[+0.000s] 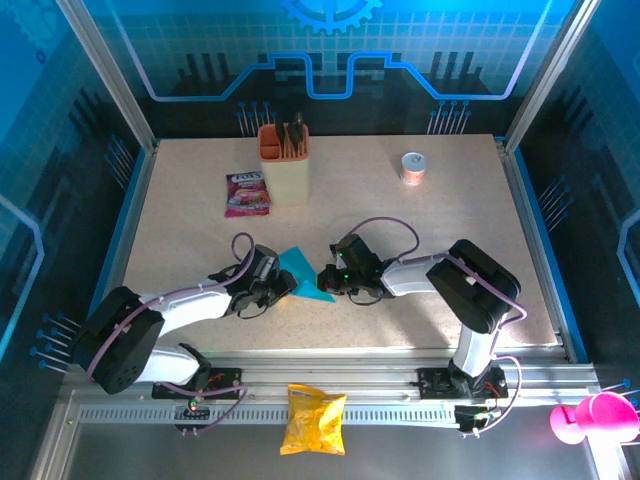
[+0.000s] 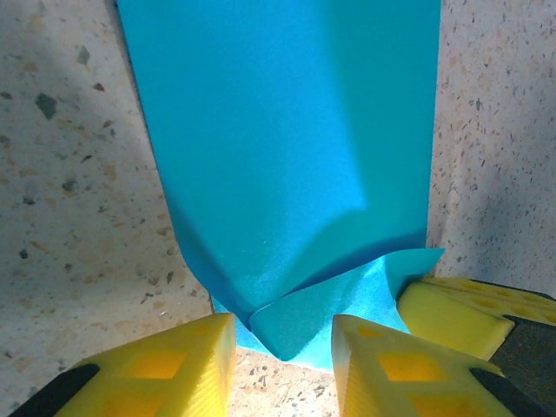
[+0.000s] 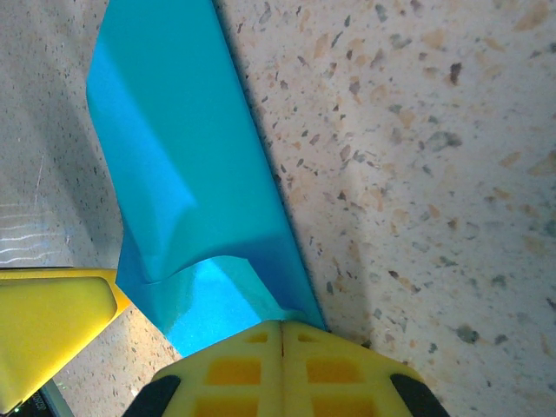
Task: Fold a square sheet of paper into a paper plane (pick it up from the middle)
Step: Fourth fold the wing at the center of the table.
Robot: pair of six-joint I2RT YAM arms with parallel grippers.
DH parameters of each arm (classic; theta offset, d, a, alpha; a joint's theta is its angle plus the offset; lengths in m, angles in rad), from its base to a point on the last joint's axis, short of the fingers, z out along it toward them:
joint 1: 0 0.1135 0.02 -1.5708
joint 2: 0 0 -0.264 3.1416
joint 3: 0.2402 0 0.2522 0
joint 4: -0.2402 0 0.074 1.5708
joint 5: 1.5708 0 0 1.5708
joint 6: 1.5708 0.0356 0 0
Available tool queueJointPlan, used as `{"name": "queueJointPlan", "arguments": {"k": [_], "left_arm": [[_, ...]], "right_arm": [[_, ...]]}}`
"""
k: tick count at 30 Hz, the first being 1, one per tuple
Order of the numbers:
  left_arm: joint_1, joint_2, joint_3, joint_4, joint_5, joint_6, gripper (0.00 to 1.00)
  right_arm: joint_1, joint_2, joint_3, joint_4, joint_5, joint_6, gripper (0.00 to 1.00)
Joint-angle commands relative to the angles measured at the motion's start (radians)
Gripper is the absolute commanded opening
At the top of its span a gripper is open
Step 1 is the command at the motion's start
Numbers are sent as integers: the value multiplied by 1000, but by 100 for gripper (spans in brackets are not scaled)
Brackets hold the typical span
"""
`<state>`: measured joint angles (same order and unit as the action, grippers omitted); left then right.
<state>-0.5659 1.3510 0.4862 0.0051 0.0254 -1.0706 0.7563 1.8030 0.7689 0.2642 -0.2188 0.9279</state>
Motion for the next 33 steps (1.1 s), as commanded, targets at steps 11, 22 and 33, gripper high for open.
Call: {"name": "queueJointPlan", "arguments": {"k": [11, 22, 33], "left_arm": [[3, -2, -24, -12, -30, 29, 23], [3, -23, -29, -19, -22, 43, 0], [3, -126, 12, -120, -15, 66, 0]], "right_arm": [[-14, 54, -52, -149, 42, 5, 0], [-14, 53, -51, -150, 40, 8, 0], [-28, -39, 18, -206, 10, -89, 0]]}}
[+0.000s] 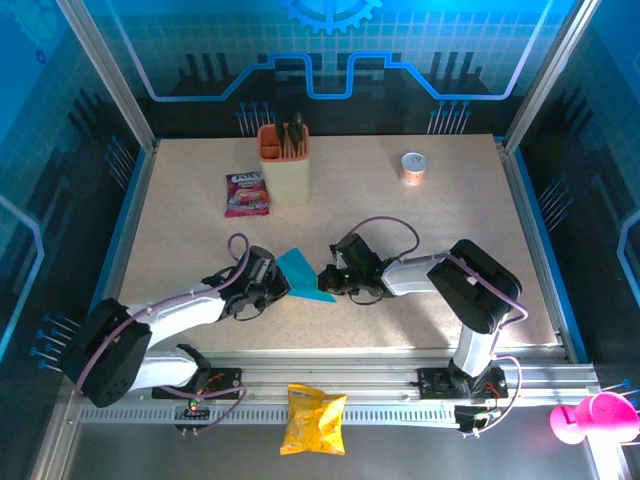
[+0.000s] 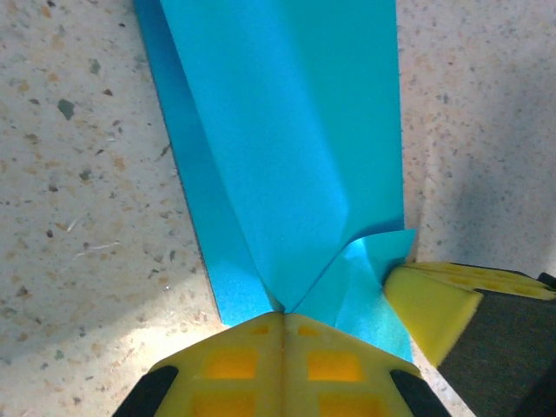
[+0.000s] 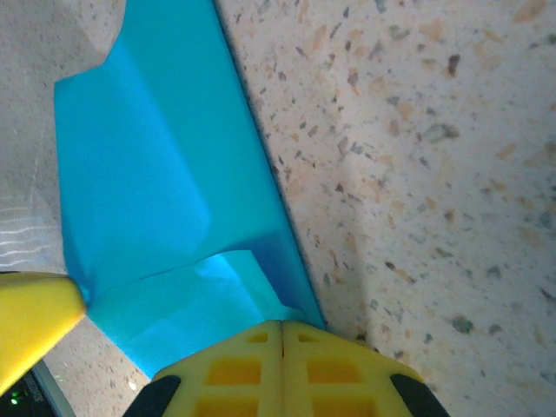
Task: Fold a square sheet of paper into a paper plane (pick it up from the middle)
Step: Fourth fold the wing at the center of the table.
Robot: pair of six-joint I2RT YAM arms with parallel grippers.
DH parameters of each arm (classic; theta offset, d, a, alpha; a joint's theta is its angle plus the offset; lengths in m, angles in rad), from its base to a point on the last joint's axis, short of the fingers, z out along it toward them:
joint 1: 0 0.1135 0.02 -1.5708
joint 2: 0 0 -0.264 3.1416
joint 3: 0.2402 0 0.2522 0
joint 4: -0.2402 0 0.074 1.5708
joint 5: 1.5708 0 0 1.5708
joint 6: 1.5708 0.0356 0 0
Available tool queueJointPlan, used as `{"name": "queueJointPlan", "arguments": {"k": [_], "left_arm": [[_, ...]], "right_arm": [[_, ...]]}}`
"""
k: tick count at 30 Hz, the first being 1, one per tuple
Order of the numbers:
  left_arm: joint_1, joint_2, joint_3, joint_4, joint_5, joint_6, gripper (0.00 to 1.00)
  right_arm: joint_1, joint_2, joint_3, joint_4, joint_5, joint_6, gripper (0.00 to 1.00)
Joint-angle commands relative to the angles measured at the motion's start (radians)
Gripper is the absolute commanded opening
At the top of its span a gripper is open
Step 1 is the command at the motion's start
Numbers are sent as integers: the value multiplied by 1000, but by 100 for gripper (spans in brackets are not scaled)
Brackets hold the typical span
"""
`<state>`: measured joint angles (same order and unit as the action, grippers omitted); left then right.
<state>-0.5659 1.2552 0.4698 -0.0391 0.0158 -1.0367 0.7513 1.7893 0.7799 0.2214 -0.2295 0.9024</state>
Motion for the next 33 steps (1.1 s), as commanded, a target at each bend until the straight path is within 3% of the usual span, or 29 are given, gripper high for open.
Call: {"name": "queueJointPlan", "arguments": {"k": [1, 11, 20, 33], "left_arm": [[3, -33, 34, -93, -2, 36, 0], [3, -38, 68, -167, 14, 5, 0], [3, -34, 83, -201, 30, -76, 0], [3, -58, 99, -200, 63, -164, 0]], "right_arm": [[-24, -44, 25, -186, 23, -88, 0], [52, -142, 94, -283, 59, -280, 21], [226, -119, 132, -305, 259, -338, 43], [320, -55, 206, -371, 463, -372, 52]]}}
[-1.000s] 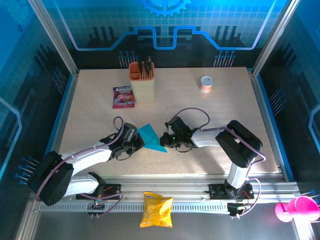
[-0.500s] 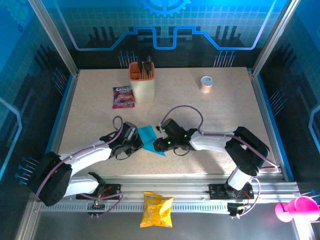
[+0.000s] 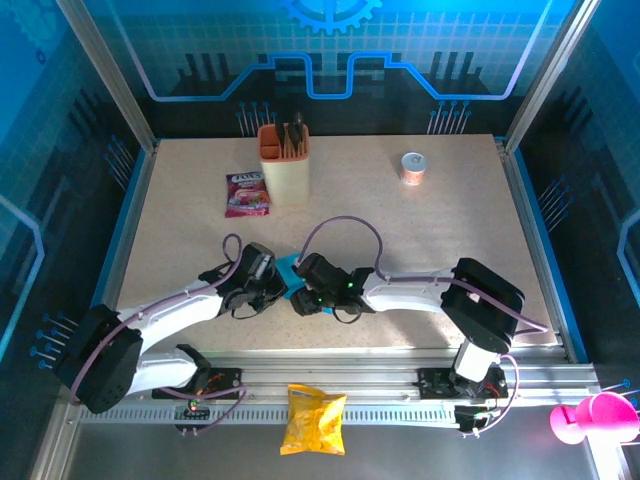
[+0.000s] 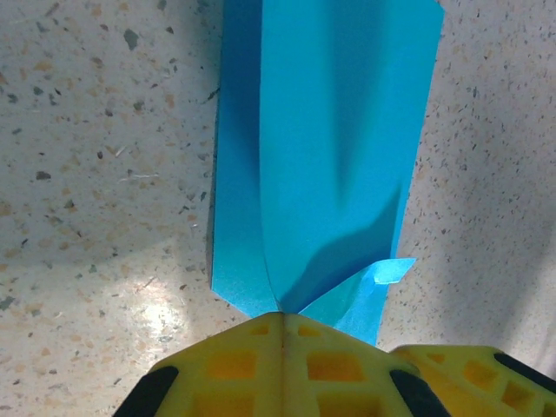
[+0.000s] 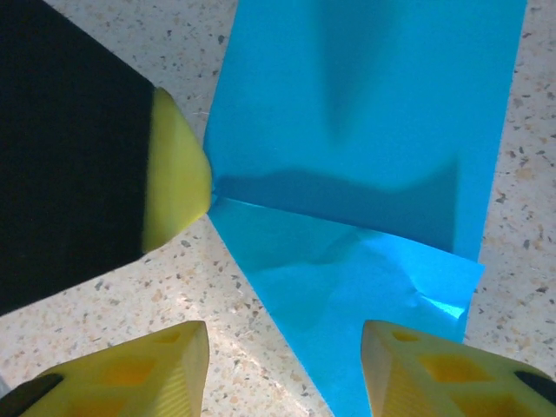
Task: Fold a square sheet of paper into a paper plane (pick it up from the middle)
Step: Fourth fold the wing at the center of the table.
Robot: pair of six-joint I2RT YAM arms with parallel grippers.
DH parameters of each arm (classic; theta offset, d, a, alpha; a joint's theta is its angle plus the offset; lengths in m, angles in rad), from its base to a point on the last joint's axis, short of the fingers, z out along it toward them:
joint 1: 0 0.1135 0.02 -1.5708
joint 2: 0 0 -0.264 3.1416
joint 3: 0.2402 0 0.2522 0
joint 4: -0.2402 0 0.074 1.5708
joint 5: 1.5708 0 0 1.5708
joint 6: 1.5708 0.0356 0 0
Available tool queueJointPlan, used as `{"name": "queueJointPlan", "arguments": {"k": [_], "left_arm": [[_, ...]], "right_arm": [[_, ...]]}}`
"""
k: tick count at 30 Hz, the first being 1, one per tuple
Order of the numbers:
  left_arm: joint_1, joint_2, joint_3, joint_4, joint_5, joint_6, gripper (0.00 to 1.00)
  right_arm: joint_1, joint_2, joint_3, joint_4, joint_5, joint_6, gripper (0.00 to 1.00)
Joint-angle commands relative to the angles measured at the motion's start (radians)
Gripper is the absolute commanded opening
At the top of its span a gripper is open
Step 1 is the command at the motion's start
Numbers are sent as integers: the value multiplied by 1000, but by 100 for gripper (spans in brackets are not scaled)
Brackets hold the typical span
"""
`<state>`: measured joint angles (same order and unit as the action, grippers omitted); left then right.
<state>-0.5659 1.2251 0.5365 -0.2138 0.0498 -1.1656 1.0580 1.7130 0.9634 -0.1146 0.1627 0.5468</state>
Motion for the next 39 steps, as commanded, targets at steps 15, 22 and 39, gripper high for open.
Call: {"name": "queueJointPlan", "arguments": {"k": [15, 22, 39], "left_arm": [[3, -59, 23, -29, 31, -71, 0], [3, -58, 18, -27, 32, -69, 0], [2, -88, 61, -69, -13, 3, 21]], "right_arm": [[13, 72, 20, -38, 113, -1, 40], [14, 77, 13, -41, 116, 9, 32], [-60, 63, -78, 62, 3, 68, 0]]}}
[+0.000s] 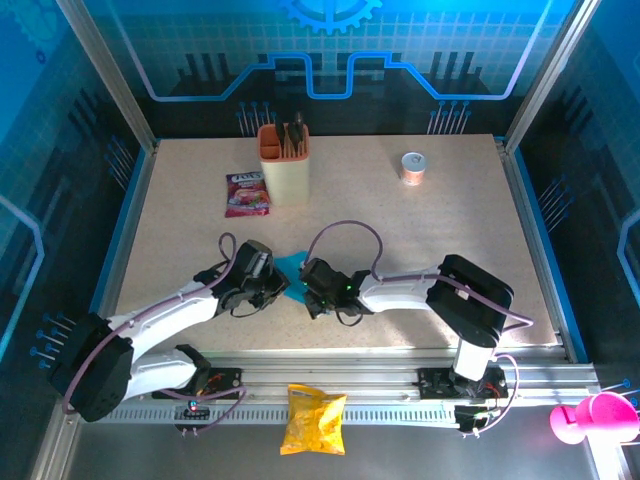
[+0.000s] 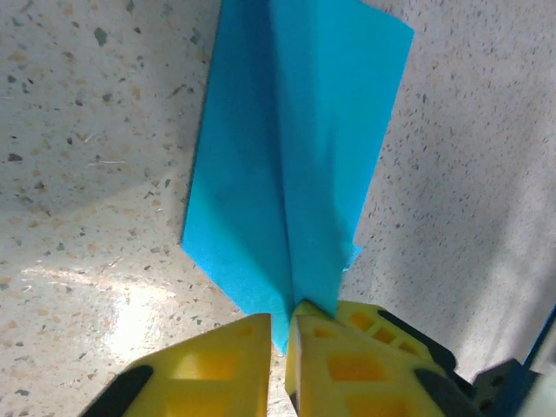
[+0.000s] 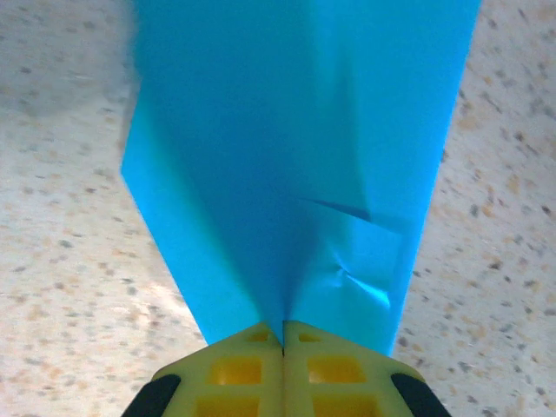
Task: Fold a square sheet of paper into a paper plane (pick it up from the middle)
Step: Fourth fold the wing at the center of the table.
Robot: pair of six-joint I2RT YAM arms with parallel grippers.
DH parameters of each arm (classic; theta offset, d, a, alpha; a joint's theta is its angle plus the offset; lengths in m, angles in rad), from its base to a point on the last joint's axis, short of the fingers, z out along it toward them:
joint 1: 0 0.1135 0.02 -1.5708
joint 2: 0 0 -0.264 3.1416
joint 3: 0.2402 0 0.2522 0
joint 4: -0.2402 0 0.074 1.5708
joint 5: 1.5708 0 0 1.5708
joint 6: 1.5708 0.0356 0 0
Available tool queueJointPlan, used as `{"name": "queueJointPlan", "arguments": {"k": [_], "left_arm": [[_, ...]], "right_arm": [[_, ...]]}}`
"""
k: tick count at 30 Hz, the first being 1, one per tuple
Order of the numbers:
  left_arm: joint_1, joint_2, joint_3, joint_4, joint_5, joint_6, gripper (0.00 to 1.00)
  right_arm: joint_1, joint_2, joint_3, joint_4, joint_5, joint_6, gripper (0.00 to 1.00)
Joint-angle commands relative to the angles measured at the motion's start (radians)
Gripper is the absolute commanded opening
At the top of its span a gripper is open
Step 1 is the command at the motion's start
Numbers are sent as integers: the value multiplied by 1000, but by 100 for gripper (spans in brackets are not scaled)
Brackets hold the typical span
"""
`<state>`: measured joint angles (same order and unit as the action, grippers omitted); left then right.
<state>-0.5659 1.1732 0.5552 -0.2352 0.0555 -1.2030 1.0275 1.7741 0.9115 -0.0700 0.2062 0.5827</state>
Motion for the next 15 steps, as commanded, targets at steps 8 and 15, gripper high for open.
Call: {"name": "queueJointPlan", "arguments": {"k": [8, 15], "left_arm": [[3, -65, 15, -60, -56, 59, 20], [0, -38, 1, -29, -53, 79, 17]], "right_arm": [[-84, -7, -115, 108, -141, 82, 0], [-131, -10, -173, 188, -223, 134, 0]]}}
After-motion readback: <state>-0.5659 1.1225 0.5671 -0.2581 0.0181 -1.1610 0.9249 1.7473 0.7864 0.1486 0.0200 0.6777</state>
